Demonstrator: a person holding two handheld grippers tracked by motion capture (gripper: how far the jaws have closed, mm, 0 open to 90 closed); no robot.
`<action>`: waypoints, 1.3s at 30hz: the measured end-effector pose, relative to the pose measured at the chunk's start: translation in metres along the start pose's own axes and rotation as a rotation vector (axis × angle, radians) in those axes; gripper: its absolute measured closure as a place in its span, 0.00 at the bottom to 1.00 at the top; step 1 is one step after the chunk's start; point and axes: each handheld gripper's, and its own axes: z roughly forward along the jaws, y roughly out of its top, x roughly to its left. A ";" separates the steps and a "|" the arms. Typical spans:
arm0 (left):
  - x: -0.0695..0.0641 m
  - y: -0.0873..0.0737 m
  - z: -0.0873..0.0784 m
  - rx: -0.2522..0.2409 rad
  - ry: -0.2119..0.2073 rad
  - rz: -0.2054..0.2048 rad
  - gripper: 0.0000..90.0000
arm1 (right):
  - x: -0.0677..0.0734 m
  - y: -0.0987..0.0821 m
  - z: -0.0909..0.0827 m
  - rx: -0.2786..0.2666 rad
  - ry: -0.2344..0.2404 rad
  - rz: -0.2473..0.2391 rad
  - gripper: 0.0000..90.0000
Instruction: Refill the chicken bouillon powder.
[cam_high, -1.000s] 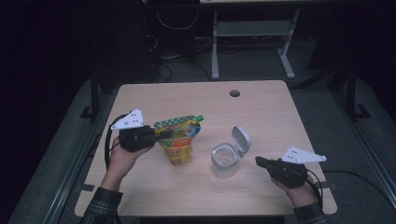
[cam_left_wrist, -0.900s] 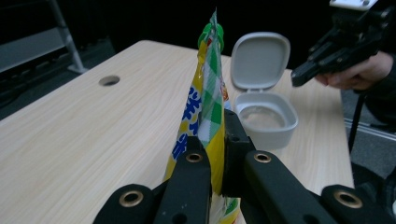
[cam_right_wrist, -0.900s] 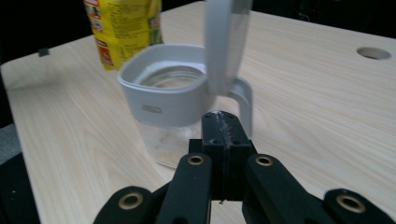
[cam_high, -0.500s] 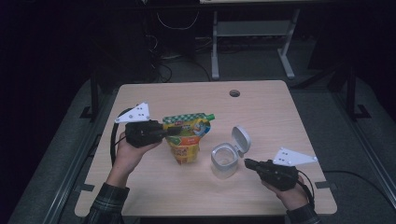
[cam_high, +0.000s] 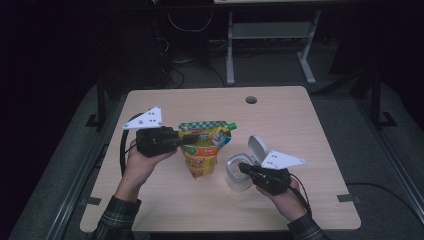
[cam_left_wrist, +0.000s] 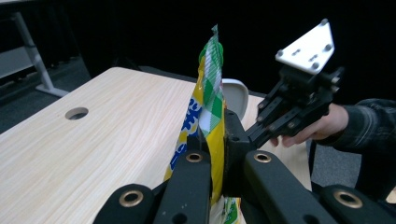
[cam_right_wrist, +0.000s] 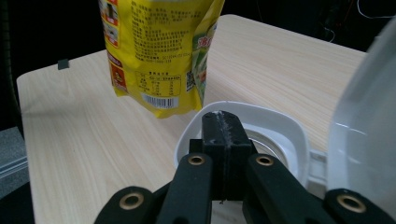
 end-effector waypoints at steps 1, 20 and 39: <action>-0.001 0.001 0.000 -0.002 -0.006 -0.003 1.00 | 0.000 0.000 0.000 0.000 0.000 0.000 1.00; -0.010 0.012 0.003 -0.039 -0.073 0.009 1.00 | 0.006 0.021 0.032 -0.018 -0.050 0.028 1.00; -0.016 0.032 0.008 -0.053 -0.077 0.015 1.00 | 0.024 0.028 0.046 -0.039 -0.055 0.021 1.00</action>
